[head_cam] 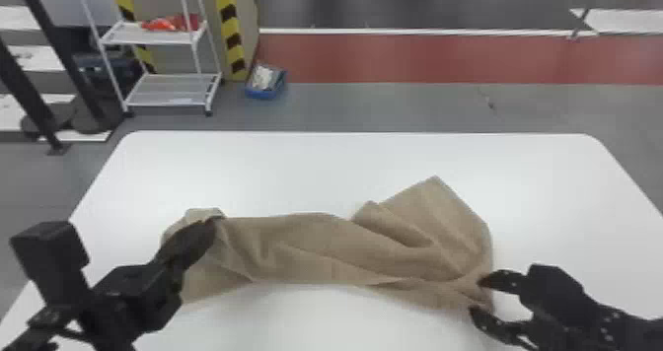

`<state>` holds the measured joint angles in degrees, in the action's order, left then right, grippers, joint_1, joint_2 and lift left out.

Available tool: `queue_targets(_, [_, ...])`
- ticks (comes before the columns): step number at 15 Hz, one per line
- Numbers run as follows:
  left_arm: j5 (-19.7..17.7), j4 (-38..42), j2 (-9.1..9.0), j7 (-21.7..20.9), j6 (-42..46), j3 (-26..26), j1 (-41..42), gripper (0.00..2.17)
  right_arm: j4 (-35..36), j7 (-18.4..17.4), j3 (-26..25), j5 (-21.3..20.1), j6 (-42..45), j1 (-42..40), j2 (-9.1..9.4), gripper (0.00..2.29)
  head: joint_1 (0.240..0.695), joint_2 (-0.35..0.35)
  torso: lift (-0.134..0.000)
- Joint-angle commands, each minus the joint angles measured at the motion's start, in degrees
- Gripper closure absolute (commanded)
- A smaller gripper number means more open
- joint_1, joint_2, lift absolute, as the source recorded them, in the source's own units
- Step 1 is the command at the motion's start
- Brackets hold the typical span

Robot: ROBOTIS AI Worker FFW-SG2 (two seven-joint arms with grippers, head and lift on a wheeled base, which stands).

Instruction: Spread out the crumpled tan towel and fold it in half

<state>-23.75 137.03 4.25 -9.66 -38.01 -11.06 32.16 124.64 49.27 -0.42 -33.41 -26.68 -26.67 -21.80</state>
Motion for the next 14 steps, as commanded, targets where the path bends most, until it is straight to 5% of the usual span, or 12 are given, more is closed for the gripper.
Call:
queue_targets(1, [0.02,-0.10,0.05,-0.01,-0.09,-0.02,0.09,1.44,-1.51,-6.12,-0.55,0.71,1.05,0.22,0.00,1.59,0.695,-0.011,-0.124])
queue_targets(4, [0.02,-0.10,-0.03,-0.01,-0.09,0.07,-0.08,1.44,0.16,-11.04,-4.42,4.31,3.34,-0.49,0.53,1.71,0.695,-0.043,-0.124])
queue_targets(8, [-0.06,0.25,0.14,-0.27,-0.09,-0.19,0.27,1.44,7.63,0.39,-15.67,12.31,2.28,0.30,1.06,1.71,0.695,-0.071,-0.124])
queue_targets(10, [-0.06,0.60,0.14,-0.27,-0.09,-0.02,0.44,1.44,9.48,2.94,-19.09,17.06,-2.64,4.26,1.67,1.71,0.695,-0.088,-0.124])
queue_targets(13, [0.02,0.78,0.14,-0.45,-0.44,0.33,0.36,1.44,5.44,2.76,-11.98,11.87,-3.87,10.41,3.52,1.59,0.695,-0.107,-0.124])
queue_targets(14, [0.02,0.87,0.14,-0.54,-0.97,0.42,0.36,1.44,2.54,2.85,-7.93,8.44,-3.87,10.94,3.43,1.29,0.695,-0.104,-0.124])
